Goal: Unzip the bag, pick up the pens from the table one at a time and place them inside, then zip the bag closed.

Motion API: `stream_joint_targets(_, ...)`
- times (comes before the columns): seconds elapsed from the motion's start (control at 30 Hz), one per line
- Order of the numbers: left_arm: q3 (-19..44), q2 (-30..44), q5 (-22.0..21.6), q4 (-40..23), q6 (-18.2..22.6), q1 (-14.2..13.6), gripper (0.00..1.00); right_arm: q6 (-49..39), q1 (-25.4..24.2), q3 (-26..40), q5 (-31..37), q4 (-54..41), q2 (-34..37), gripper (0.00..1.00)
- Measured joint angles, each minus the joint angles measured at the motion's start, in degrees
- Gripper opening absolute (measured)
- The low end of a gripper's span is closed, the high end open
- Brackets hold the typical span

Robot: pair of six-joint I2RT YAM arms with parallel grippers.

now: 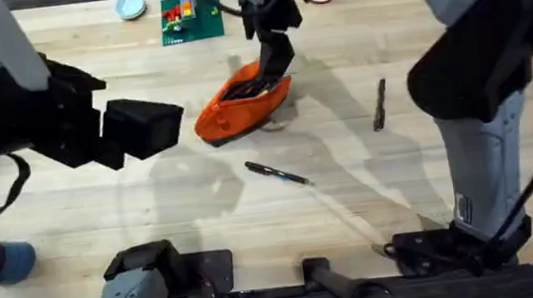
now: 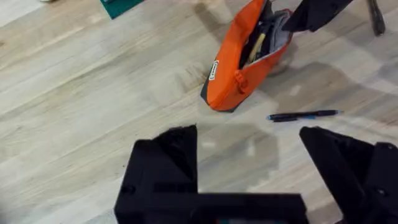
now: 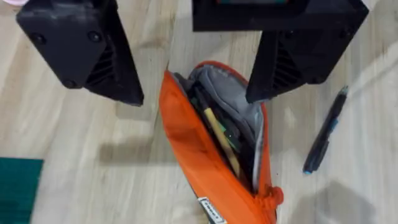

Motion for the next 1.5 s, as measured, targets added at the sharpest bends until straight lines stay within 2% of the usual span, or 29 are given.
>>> stream_joint_targets(0.17, 0.0, 0.0, 0.0, 0.0, 0.0, 0.0, 0.995, 5.3, -1.7, 0.0, 0.0, 0.0, -2.9, 0.996)
stream_joint_targets(0.33, 0.0, 0.0, 0.0, 0.0, 0.0, 0.0, 0.995, 15.0, -6.2, 0.1, 0.0, 0.0, -5.3, 0.986)
stream_joint_targets(0.4, 0.0, 0.0, 0.0, 0.0, 0.0, 0.0, 0.995, 20.0, -8.1, 0.1, 0.2, 0.0, -5.8, 0.905)
stream_joint_targets(0.47, 0.0, 0.0, 0.0, 0.0, 0.0, 0.0, 0.995, 27.1, -10.2, 0.1, 1.1, 0.0, -6.2, 0.731)
stream_joint_targets(0.5, 0.0, 0.0, 0.0, 0.0, 0.0, 0.0, 0.995, 30.3, -11.0, 0.1, 1.7, 0.0, -6.2, 0.676)
stream_joint_targets(0.57, 0.0, 0.0, 0.0, 0.0, 0.0, 0.0, 0.993, 36.9, -12.9, 0.1, 2.9, -0.6, -6.3, 0.899)
stream_joint_targets(0.6, 0.0, 0.0, 0.0, 0.0, 0.0, 0.0, 0.996, 40.0, -13.8, 0.1, 3.3, -1.1, -6.3, 0.971)
stream_joint_targets(0.63, 0.0, 0.0, 0.0, 0.0, 0.0, 0.0, 0.993, 43.0, -14.8, 0.1, 3.8, -1.9, -6.3, 0.989)
stream_joint_targets(0.8, 0.0, 0.0, 0.0, 0.0, 0.1, 0.0, 0.995, 51.0, -17.7, 0.1, 4.5, -5.5, -6.3, 0.996)
stream_joint_targets(1.17, 0.0, 0.0, 0.0, 0.2, 0.5, 0.0, 0.995, 56.2, -18.4, 0.1, 4.8, -9.7, -6.3, 0.996)
stream_joint_targets(1.5, 0.0, 0.0, 0.0, 0.2, 0.5, 0.0, 0.995, 65.7, -18.6, 0.2, 14.6, -9.8, -7.7, 0.996)
